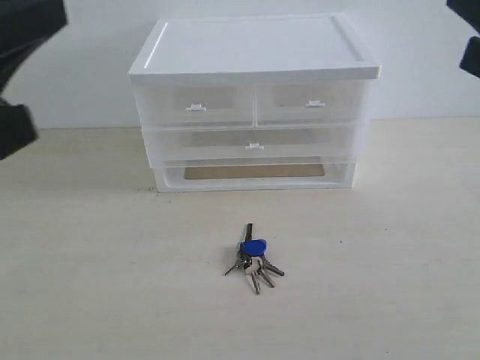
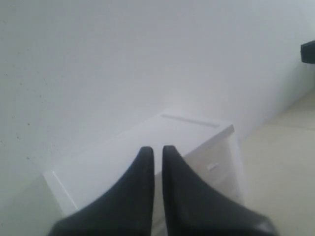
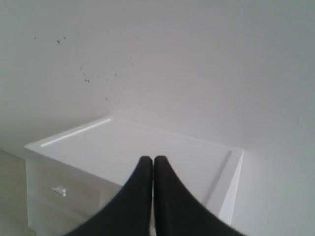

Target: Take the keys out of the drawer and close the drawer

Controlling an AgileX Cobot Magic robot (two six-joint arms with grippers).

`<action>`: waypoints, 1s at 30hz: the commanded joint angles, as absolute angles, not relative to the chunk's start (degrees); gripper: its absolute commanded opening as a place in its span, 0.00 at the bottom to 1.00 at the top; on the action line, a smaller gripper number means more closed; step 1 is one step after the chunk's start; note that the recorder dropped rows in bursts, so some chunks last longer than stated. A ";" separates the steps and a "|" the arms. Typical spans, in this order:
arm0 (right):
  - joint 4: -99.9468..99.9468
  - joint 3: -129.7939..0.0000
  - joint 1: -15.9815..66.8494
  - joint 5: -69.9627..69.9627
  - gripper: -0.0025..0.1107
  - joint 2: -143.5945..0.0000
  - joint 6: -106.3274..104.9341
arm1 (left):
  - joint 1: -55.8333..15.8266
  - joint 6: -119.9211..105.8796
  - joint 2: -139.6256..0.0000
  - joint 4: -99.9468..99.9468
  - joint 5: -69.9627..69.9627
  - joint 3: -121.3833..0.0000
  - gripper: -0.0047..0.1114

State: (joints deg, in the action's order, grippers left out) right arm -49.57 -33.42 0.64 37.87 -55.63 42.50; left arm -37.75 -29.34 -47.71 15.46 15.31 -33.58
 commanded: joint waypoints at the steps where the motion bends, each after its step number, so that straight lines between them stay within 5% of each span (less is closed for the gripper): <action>1: -49.13 -28.53 0.53 35.31 0.02 -44.18 44.21 | -37.94 -27.81 -36.48 16.10 15.85 -28.97 0.08; 15: -49.44 -12.06 0.53 27.24 0.02 -11.55 50.47 | -37.94 -18.37 -13.92 16.10 6.41 -21.39 0.08; 30: -49.21 -8.53 0.53 7.67 0.02 -6.54 55.30 | -37.94 -17.96 -12.46 16.10 1.66 -21.39 0.08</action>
State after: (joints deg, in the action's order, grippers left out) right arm -49.18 -8.66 0.64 9.47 -6.83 54.88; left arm -37.75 -18.75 -12.83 15.58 1.96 -21.72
